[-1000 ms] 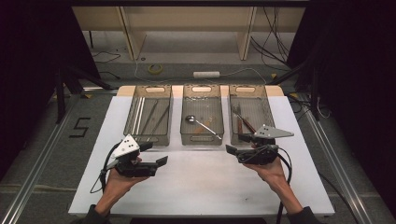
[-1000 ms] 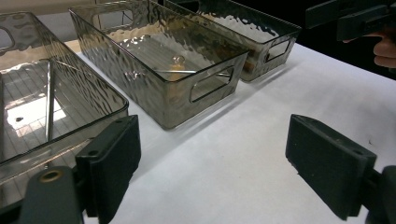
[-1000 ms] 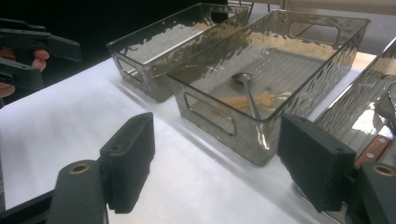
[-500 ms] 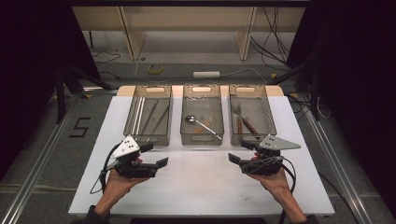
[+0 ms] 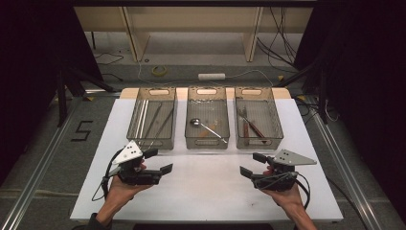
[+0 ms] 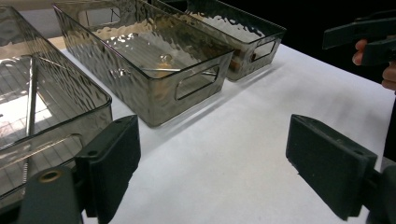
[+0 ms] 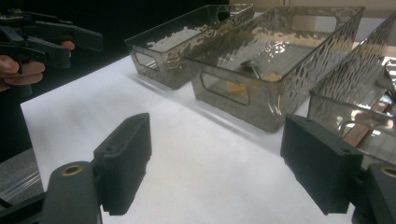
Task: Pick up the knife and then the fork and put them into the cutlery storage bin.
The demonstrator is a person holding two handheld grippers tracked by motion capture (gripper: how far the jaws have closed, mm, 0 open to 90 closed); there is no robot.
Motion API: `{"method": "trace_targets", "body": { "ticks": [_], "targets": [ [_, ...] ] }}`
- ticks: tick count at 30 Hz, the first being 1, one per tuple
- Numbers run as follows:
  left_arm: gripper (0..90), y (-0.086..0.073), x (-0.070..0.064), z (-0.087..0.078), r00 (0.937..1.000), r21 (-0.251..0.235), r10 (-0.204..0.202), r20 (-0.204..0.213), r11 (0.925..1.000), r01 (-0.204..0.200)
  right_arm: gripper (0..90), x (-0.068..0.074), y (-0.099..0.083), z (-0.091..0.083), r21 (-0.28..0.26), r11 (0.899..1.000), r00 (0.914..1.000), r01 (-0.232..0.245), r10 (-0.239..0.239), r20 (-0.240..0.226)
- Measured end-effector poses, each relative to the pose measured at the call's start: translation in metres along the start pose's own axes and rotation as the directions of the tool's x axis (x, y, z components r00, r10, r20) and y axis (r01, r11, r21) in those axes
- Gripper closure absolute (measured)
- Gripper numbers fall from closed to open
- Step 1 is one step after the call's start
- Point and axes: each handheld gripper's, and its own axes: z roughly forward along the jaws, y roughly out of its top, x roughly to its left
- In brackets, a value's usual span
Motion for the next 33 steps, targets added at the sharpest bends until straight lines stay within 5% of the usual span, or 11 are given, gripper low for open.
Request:
{"method": "trace_targets", "body": {
  "ticks": [33],
  "targets": [
    [17.1, 0.0001, -0.0014, 0.0005, 1.0, -0.004, -0.001, 0.0, 1.0, 0.001, 23.6, -0.0027, -0.0051, -0.0053, 0.027, 1.0, 0.9988, -0.006, 0.004, 0.048]
  ]
}}
